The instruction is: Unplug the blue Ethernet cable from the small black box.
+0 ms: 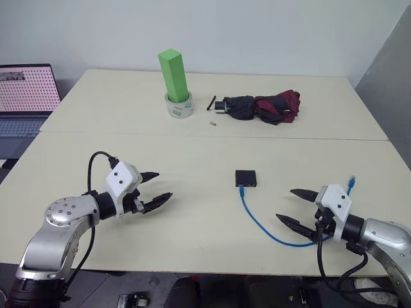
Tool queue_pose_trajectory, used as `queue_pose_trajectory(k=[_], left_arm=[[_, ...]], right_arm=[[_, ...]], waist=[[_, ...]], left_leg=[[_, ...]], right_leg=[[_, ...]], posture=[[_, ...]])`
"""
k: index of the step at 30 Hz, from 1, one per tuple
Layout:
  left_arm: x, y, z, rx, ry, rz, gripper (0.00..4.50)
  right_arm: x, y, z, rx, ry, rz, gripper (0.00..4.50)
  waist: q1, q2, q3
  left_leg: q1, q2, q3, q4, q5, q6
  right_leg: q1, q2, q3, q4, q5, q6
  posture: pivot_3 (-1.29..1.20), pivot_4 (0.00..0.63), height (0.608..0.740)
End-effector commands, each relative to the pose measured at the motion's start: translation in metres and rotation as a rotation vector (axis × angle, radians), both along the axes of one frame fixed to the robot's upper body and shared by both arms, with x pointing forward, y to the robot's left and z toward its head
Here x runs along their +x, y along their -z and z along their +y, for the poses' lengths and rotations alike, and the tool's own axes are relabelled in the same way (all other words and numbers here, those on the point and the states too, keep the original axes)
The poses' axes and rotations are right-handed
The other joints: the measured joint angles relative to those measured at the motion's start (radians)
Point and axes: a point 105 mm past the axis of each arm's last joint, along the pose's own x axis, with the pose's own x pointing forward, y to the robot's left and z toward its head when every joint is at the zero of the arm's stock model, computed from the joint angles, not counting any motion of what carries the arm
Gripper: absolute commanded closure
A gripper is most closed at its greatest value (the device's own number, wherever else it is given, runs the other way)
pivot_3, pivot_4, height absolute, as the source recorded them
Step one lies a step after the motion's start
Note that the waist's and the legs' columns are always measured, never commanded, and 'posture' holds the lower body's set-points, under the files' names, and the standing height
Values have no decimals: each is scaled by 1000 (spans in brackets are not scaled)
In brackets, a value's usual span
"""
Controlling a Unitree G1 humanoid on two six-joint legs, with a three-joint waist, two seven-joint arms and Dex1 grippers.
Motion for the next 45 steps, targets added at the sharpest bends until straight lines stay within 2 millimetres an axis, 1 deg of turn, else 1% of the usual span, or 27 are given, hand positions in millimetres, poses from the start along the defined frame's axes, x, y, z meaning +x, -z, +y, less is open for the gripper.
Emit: queue_pose_trajectory(k=[1, 10, 16, 19, 21, 25, 31, 34, 37, 40, 42, 45], left_arm=[[-3, -15, -4, -9, 37, -52, 614], [-5, -14, -12, -4, 77, -41, 614], [-10, -12, -27, -6, 155, -10, 614], [-17, -7, -37, 19, 236, 32, 614], [-19, -6, -43, 18, 286, 54, 614], [-20, -8, -52, 11, 347, 58, 614], [-15, -8, -57, 18, 381, 59, 614], [-13, -7, -56, 19, 385, 59, 614], [-13, -6, -56, 21, 385, 58, 614], [-13, -5, -55, 18, 383, 58, 585], [-13, -5, -55, 16, 381, 57, 585], [-13, -4, -55, 14, 379, 58, 585]], right_arm=[[-1, -7, -1, -9, -17, -42, 251], [-5, -7, 0, -8, -14, -39, 251], [-9, -4, 14, 38, 4, -23, 251], [-7, 3, 29, 76, 32, -13, 251], [-3, 9, 38, 103, 74, -7, 251], [8, 24, 51, 146, 179, 11, 251], [27, 40, 77, 176, 282, 11, 251], [29, 44, 86, 175, 283, 19, 251], [28, 46, 91, 170, 284, 25, 251], [32, 47, 92, 153, 306, 13, 684], [35, 47, 92, 153, 321, 16, 1094], [39, 47, 92, 152, 335, 19, 1823]], waist=[[0, 0, 0], [0, 0, 0], [0, 0, 0], [0, 0, 0], [0, 0, 0], [0, 0, 0], [-1, 1, 0], [-1, 1, 0], [-1, 1, 0], [-2, 1, 0], [-3, 1, 0], [-3, 1, 0]], left_leg=[[0, 0, 0, 0, 0, 0], [0, 0, 0, 0, 0, 0], [0, 0, 0, 0, 0, 0], [0, 0, 0, 0, 0, 0], [0, 0, 0, 0, 0, 0], [0, 0, 0, 0, 1, -1], [0, 0, 0, 0, 2, -3], [0, 0, 0, 0, 2, -3], [0, 0, 0, 0, 2, -3], [0, 0, 0, 0, 2, -3], [0, 0, 0, 0, 2, -3], [0, 0, 0, 0, 2, -3]], right_leg=[[0, 0, 0, 0, 0, 0], [0, 0, 0, 0, 0, 0], [0, 0, 0, 0, 0, 0], [0, 0, 0, 0, 0, 0], [0, 0, 0, 0, 0, 0], [-1, 1, 1, 0, 0, 0], [-1, 1, 1, 1, 0, 0], [-1, 1, 1, 1, 0, 0], [-2, 1, 1, 1, 0, 0], [-2, 1, 1, 1, 0, 0], [-2, 1, 1, 1, 0, 0], [-2, 1, 1, 1, 0, 0]], posture=[[0, 150, 740], [0, 150, 740], [0, 150, 740], [0, 150, 740], [0, 150, 740], [0, 150, 740], [0, 150, 740], [0, 150, 740], [0, 150, 740], [0, 150, 740], [0, 150, 740], [0, 150, 740]])
